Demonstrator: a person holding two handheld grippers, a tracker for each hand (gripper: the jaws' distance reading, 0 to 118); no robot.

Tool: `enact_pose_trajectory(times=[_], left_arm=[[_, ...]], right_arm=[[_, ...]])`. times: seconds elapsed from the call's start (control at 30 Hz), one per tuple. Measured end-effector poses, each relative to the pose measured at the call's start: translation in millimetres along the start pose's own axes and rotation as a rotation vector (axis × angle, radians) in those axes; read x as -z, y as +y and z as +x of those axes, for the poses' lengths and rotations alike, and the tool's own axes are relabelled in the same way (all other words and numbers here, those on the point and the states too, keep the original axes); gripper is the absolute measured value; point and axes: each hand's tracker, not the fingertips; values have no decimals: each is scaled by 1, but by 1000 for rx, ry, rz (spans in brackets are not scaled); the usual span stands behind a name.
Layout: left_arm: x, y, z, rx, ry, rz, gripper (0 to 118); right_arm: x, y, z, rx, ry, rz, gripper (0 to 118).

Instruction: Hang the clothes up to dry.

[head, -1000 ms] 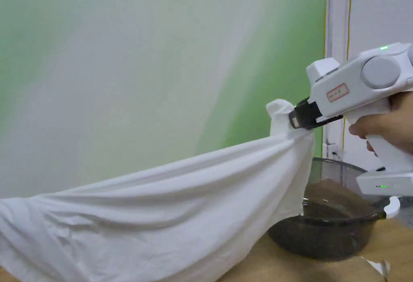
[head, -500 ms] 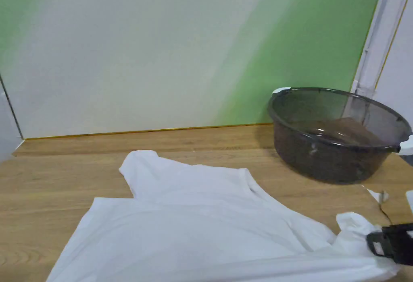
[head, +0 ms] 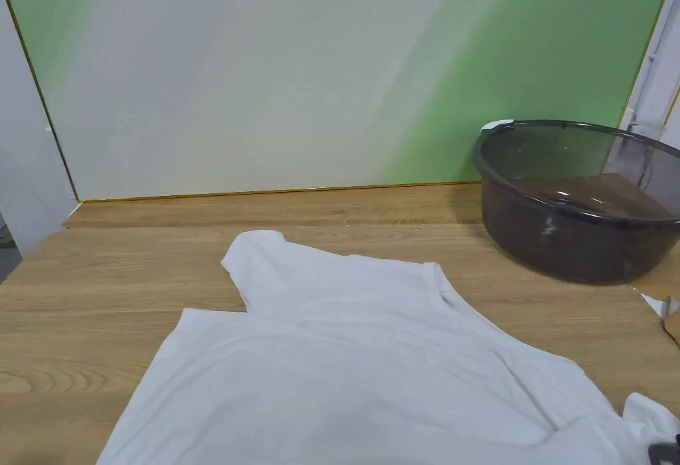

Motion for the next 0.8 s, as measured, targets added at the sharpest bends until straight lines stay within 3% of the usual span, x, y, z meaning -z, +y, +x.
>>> enact_pose_trajectory(times=[0.17,0.27,0.37,0.4,0.47,0.53,0.57,0.6,0.63,0.67,0.77,0.8], left_arm=[[-36,43,8,-102,15,260,90],[-19,73,28,-135,-45,380,90],[12,98,63,-122,-51,430,87],[20,104,77,-81,-41,444,84],[33,107,103,-10,-10,451,62],[51,103,121,61,14,450,57],[58,100,131,62,23,452,49],[62,96,139,55,18,450,36],[65,93,144,51,10,446,16],[68,88,148,30,-26,441,5],[72,76,154,-7,-55,430,0],[73,73,155,1,-54,425,0]], right_arm=[[-24,31,-25,55,-14,267,83],[2,54,-50,43,15,327,83],[27,66,-92,32,-107,351,82],[38,65,-103,12,-105,354,81],[49,59,-129,-9,-86,356,81],[62,50,-152,-29,-59,339,79],[68,43,-162,-36,-60,344,75],[73,39,-171,-46,-59,349,61],[78,35,-178,-52,-66,347,27],[82,30,-185,-59,-80,344,2],[79,22,-193,-158,-126,358,2],[76,19,-193,-157,-142,354,2]])
